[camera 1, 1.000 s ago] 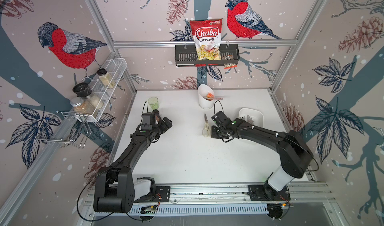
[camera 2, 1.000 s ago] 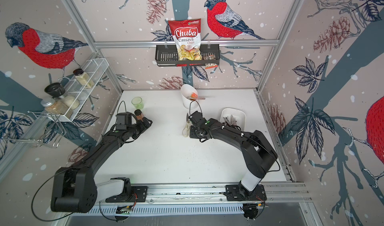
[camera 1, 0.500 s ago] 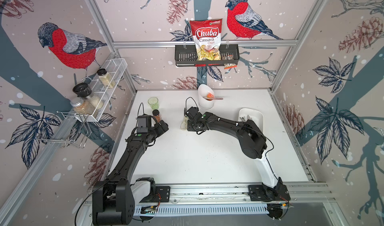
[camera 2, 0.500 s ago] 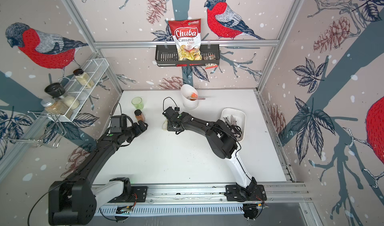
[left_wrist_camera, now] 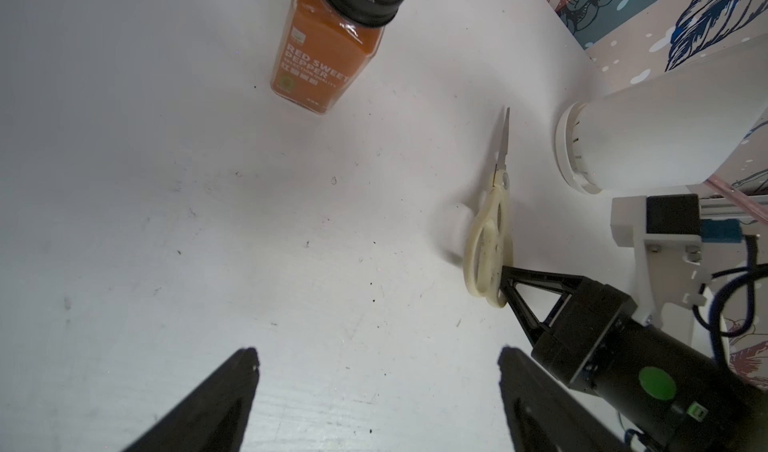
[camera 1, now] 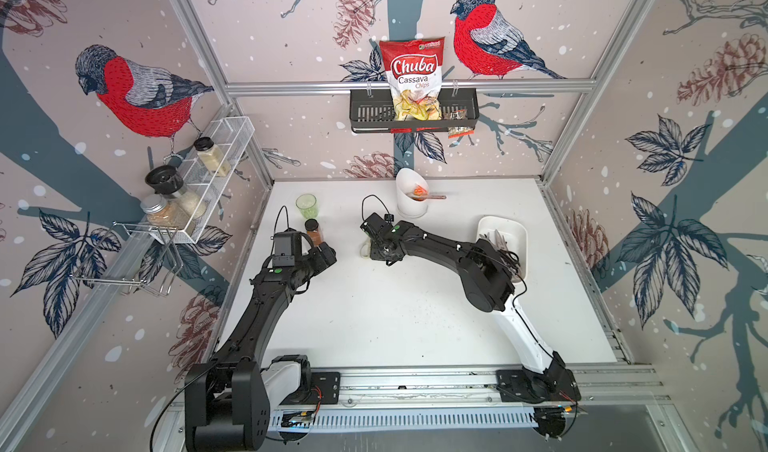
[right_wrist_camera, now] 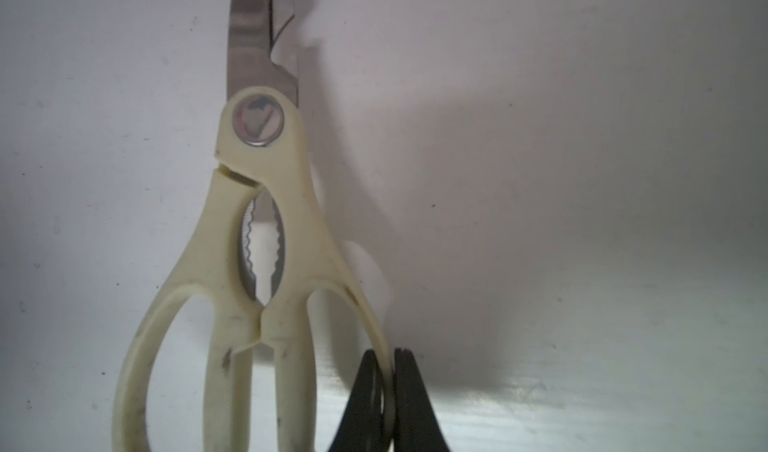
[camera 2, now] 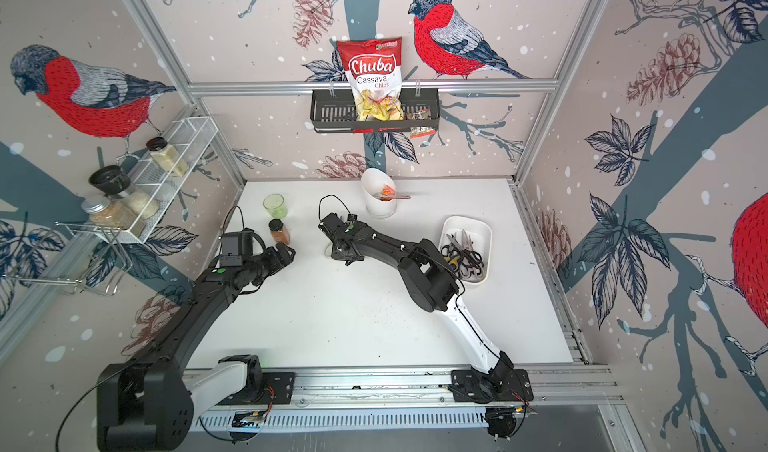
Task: Take the scissors out of the storage box
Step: Place the scissors at the center of the board.
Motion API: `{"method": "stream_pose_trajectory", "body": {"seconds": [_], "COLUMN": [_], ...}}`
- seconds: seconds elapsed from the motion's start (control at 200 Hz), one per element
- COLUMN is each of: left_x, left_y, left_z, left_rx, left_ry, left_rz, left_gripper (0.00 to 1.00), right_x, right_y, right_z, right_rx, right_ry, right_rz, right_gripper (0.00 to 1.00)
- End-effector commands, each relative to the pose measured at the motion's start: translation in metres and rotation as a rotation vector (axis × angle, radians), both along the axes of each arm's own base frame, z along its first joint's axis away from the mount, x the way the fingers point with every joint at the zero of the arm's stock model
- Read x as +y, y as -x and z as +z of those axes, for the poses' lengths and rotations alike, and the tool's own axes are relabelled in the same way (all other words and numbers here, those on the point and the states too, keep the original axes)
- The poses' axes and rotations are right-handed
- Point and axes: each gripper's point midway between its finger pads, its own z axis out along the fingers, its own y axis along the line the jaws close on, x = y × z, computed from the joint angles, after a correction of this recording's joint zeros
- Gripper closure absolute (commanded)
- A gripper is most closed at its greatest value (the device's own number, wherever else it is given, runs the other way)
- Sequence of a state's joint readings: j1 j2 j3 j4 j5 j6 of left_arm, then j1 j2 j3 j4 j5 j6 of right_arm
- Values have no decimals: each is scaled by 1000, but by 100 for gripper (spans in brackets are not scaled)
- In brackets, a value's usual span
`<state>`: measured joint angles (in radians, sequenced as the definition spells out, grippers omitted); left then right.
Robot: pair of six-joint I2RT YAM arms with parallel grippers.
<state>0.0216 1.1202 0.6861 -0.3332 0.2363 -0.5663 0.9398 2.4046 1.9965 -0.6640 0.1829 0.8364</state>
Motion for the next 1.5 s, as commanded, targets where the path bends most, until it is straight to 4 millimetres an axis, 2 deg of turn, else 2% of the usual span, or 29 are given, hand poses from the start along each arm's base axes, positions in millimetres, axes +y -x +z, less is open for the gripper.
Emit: {"method": "stream_pose_trajectory", "body": {"seconds": [0.0,0.27,0.375,0.52,0.865,0.94,1.005,1.2,1.361,1.496], "left_x": [-4,-5,-5,-6,-6,-7,-7,-10,-24,-39], "left_y": [4,11,12,12,13,13,13,13,10,7], "left_z": [-5,-8,-8,-8,-9,-9,-9,-6,-2,-1], "left_rx": [13,19,19,17,20,22,23,21,17,19], "left_ry": [5,13,13,13,13,15,16,27,89,128], "left_rz": [-33,-33,-30,-34,-38,-45,-48,-60,-117,-162], "left_gripper": [6,6,6,6,6,6,6,6,6,6], "right_x": [-2,-5,-6,-7,-6,-3,-2,-7,-21,-35], "right_y": [-2,-5,-4,-5,-4,-5,-7,-18,-24,-17], "right_z": [-3,-12,-15,-16,-19,-14,-9,7,38,63], "right_rx": [6,23,31,35,47,41,34,8,-42,-43], "right_ry": [7,12,16,16,12,-4,-16,-33,-35,-71], "right_rz": [-21,-29,-27,-29,-29,-26,-26,-31,-14,36], "right_gripper": [97,94,90,85,82,74,72,70,70,70]}}
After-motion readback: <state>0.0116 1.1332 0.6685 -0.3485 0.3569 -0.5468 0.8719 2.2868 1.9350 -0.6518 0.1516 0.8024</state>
